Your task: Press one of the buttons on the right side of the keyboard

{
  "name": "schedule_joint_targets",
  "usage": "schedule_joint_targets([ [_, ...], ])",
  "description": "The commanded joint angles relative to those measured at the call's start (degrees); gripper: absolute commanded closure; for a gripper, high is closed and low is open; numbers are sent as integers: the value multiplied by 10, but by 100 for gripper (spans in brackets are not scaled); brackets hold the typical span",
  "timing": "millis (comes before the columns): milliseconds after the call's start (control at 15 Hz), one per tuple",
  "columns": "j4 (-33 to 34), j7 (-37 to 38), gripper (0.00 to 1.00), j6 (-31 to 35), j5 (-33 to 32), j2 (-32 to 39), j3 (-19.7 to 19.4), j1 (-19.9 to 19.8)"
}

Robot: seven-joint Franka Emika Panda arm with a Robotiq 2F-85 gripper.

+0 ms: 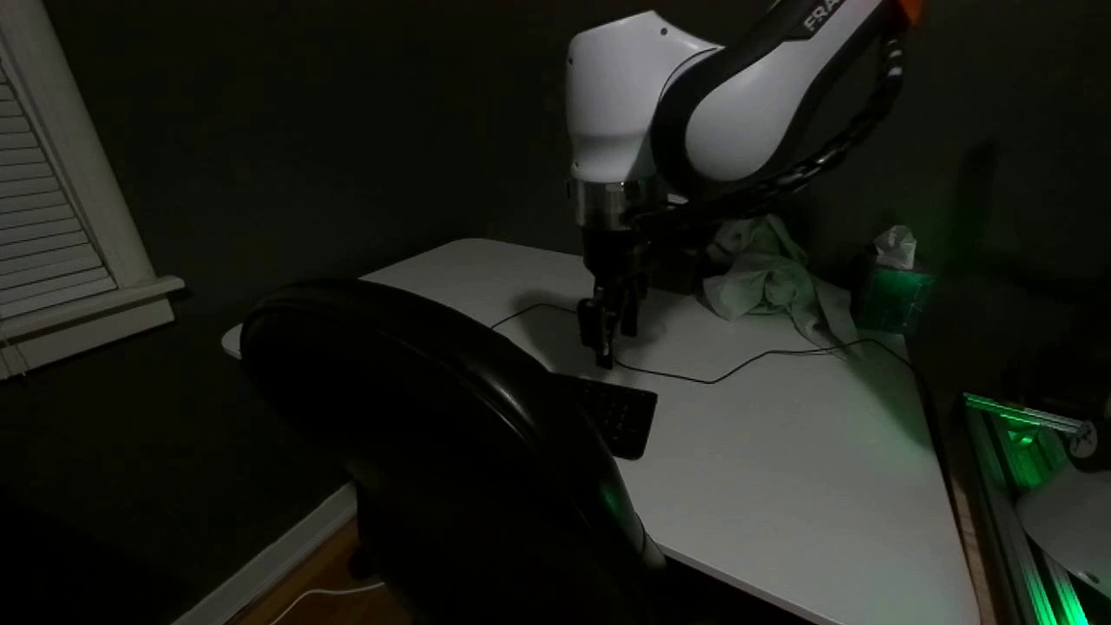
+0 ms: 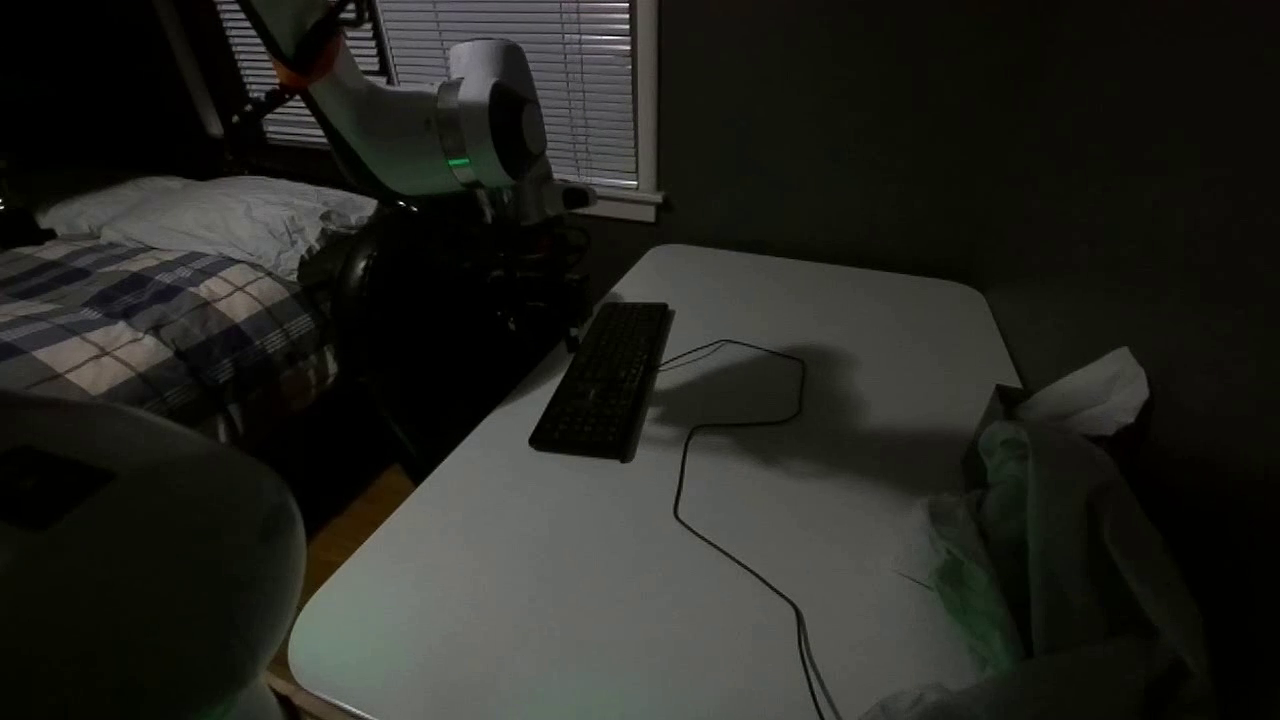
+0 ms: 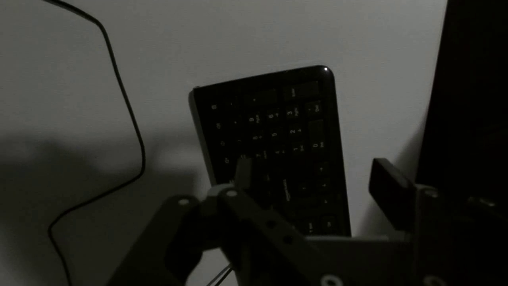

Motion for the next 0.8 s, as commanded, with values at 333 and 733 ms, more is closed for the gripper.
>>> schedule_joint_targets([
  [333,-73,-1,0,25,4,-92,36,-28],
  [733,-68,-2,0,25,3,-83,36,-31],
])
